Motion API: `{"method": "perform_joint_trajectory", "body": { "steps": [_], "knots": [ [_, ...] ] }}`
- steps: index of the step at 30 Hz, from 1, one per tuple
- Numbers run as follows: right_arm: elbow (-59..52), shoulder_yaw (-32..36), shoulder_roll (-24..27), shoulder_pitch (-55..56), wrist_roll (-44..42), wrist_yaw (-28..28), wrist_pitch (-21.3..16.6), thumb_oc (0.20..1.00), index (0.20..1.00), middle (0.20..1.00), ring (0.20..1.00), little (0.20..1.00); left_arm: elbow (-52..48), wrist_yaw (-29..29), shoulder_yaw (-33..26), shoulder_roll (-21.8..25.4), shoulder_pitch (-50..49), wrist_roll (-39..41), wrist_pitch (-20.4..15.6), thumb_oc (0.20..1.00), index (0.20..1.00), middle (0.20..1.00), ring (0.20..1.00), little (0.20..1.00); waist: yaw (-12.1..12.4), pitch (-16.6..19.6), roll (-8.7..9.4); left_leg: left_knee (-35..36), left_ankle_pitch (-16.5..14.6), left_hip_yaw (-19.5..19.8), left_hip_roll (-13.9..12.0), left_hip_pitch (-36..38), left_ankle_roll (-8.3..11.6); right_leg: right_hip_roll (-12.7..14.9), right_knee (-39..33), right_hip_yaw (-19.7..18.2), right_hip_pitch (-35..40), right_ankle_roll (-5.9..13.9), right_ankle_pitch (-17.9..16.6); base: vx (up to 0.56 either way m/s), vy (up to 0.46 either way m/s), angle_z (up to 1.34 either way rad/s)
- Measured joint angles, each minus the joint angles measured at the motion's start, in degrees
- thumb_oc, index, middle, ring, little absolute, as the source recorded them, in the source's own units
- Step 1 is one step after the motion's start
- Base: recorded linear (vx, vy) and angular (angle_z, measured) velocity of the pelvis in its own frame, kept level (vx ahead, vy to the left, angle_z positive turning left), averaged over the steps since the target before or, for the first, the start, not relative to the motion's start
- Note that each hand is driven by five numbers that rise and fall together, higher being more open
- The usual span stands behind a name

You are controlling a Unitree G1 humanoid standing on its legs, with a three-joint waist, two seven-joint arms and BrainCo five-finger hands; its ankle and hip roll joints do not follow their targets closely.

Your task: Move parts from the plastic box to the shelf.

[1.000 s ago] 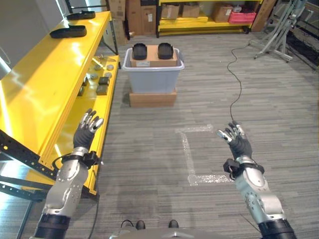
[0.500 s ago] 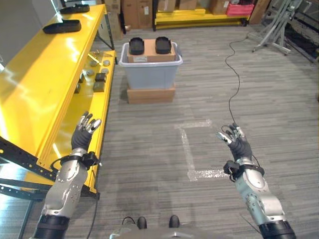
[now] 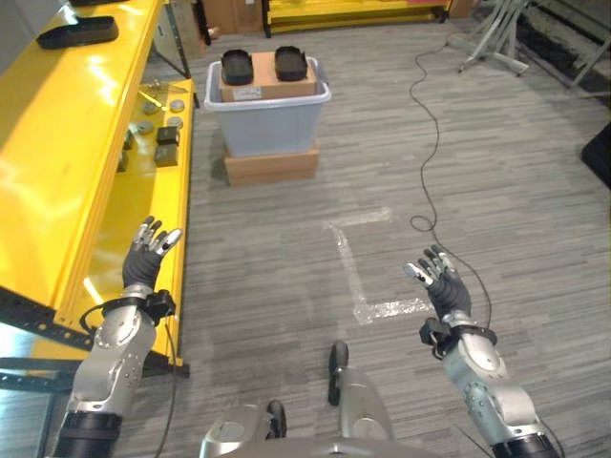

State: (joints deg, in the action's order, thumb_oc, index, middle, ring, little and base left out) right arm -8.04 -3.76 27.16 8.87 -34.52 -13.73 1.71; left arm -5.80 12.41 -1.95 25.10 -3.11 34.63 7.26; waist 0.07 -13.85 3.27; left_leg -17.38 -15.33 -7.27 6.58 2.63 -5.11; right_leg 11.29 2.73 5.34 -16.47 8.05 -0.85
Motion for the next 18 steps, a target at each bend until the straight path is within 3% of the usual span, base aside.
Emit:
{"method": "perform_joint_trajectory", "body": {
  "steps": [2, 4, 5, 6, 7, 9, 11, 12, 13, 15, 16, 18],
  "knots": [
    [0.0, 0.1, 0.1, 1.3, 0.0, 1.5, 0.1, 1.0, 1.0, 1.0, 1.0, 1.0, 2.2, 0.1, -0.3, -0.6, -2.0, 0.2, -0.2, 1.0, 1.0, 1.0, 1.0, 1.0, -0.6, 0.3, -0.14, -1.1, -2.9, 1.6, -2.0, 2.8, 1.77, 0.0, 1.0, 0.2, 2.3, -0.46, -2.5, 0.69, -0.339, 0.23],
    [-0.2, 0.7, 0.9, 4.3, 0.0, 2.8, 0.8, 1.0, 1.0, 1.0, 1.0, 1.0, 2.1, 0.0, 0.3, -2.5, -5.6, 0.9, -0.5, 1.0, 1.0, 1.0, 1.0, 1.0, -1.3, 1.5, -2.47, 0.5, -4.7, 3.6, -6.3, 6.7, 4.32, -4.1, 6.7, 0.1, 3.5, -1.66, -4.0, 0.58, -0.302, 0.46],
    [-0.1, 0.9, 1.8, 4.9, -0.1, 3.2, 1.5, 1.0, 1.0, 1.0, 1.0, 1.0, 1.8, -0.1, 0.8, -2.8, -7.0, 1.3, -0.7, 1.0, 1.0, 1.0, 1.0, 1.0, -2.1, 2.3, -3.34, 2.7, -3.9, 5.0, -8.2, 9.9, 6.36, -6.2, 9.2, 0.3, 4.5, -2.37, -3.5, 0.55, -0.329, 0.75],
    [0.4, 1.3, 2.8, 4.3, -0.5, 3.3, 1.8, 1.0, 1.0, 1.0, 1.0, 1.0, 1.5, -0.1, 1.0, -3.1, -7.0, 1.9, -0.9, 1.0, 1.0, 1.0, 1.0, 1.0, -2.4, 2.8, -3.41, 1.4, -3.0, 6.4, -9.7, 10.1, 7.63, -7.5, 12.2, 0.5, 4.6, -4.83, -1.9, 0.7, -0.456, 0.66],
    [2.2, 2.1, 3.6, 1.9, -1.7, 3.3, 2.3, 1.0, 1.0, 1.0, 1.0, 1.0, 1.1, 0.0, 1.4, -3.4, -6.8, 3.1, -1.2, 1.0, 1.0, 1.0, 1.0, 1.0, -2.0, 3.6, -2.5, -3.8, -0.6, 7.0, -11.1, 8.3, 9.47, -8.4, 15.8, 1.7, 4.5, -7.2, 1.7, 0.61, -0.452, 0.43],
    [2.5, 2.4, 5.3, -0.1, -2.2, 3.4, 2.3, 1.0, 1.0, 1.0, 1.0, 1.0, -0.1, 0.4, 2.3, -3.6, -7.0, 4.6, -1.2, 1.0, 1.0, 1.0, 1.0, 1.0, -1.1, 4.7, -2.14, -13.8, 3.1, 5.1, -13.2, 4.0, 8.78, -9.6, 15.9, 3.1, 5.5, -9.28, 3.8, 0.41, -0.35, 0.05],
    [3.3, 3.3, 5.7, -1.9, -2.3, 3.8, 2.0, 1.0, 1.0, 1.0, 1.0, 1.0, -0.3, 1.6, 2.5, -4.3, -5.8, 5.3, -1.9, 1.0, 1.0, 1.0, 1.0, 1.0, 0.0, 4.9, -1.67, -31.1, 12.3, 4.9, -15.8, -4.7, 7.97, -11.8, 14.8, 3.1, 7.5, -13.65, 5.6, 0.35, -0.272, -0.11],
    [4.2, 2.8, 5.7, -2.7, -2.3, 3.8, 1.7, 1.0, 1.0, 1.0, 1.0, 1.0, -0.2, 1.9, 2.6, -4.3, -5.5, 5.5, -2.1, 1.0, 1.0, 1.0, 1.0, 1.0, -0.1, 5.1, -1.15, -36.2, 15.9, 5.8, -15.6, -8.5, 9.12, -12.5, 14.7, 3.1, 8.5, -14.88, 6.9, 0.34, -0.241, 0.09],
    [4.7, 3.0, 5.7, -2.7, -2.3, 3.8, 1.8, 1.0, 1.0, 1.0, 1.0, 1.0, -0.3, 2.2, 3.0, -4.4, -4.9, 5.8, -2.2, 1.0, 1.0, 1.0, 1.0, 1.0, -0.2, 4.9, -0.8, -45.1, 17.5, 5.7, -15.6, -13.8, 6.98, -13.6, 14.1, 3.2, 9.9, -15.65, 7.9, 0.35, -0.184, 0.14],
    [5.1, 2.9, 4.9, -0.2, -2.3, 3.9, 1.8, 1.0, 1.0, 1.0, 1.0, 1.0, 0.1, 2.2, 3.1, -4.3, -5.0, 5.8, -2.4, 1.0, 1.0, 1.0, 1.0, 1.0, 0.4, 4.1, 0.58, -56.8, 15.9, 5.2, -13.7, -24.4, 3.95, -14.6, 11.0, 3.3, 14.3, -17.22, 8.5, 0.3, -0.086, 0.06],
    [5.3, 2.8, 4.5, 0.6, -2.3, 4.5, 1.8, 1.0, 1.0, 1.0, 1.0, 1.0, 0.6, 2.3, 2.4, -4.2, -5.3, 5.8, -2.8, 1.0, 1.0, 1.0, 1.0, 1.0, 1.0, 3.3, 1.56, -55.0, 14.3, 2.2, -13.6, -28.6, 2.14, -14.5, 9.0, 3.8, 16.9, -16.31, 7.8, 0.46, 0.071, -0.2],
    [5.6, 2.3, 3.6, 1.2, -2.1, 4.8, 1.6, 1.0, 1.0, 1.0, 1.0, 1.0, 1.5, 2.2, 1.9, -3.1, -6.8, 5.9, -3.1, 1.0, 1.0, 1.0, 1.0, 1.0, 1.1, 3.1, 1.43, -42.8, 12.4, -1.4, -12.7, -31.0, 3.55, -15.2, 4.9, 4.1, 22.5, -14.84, 7.8, 0.53, 0.167, -0.34]
  ]
}}
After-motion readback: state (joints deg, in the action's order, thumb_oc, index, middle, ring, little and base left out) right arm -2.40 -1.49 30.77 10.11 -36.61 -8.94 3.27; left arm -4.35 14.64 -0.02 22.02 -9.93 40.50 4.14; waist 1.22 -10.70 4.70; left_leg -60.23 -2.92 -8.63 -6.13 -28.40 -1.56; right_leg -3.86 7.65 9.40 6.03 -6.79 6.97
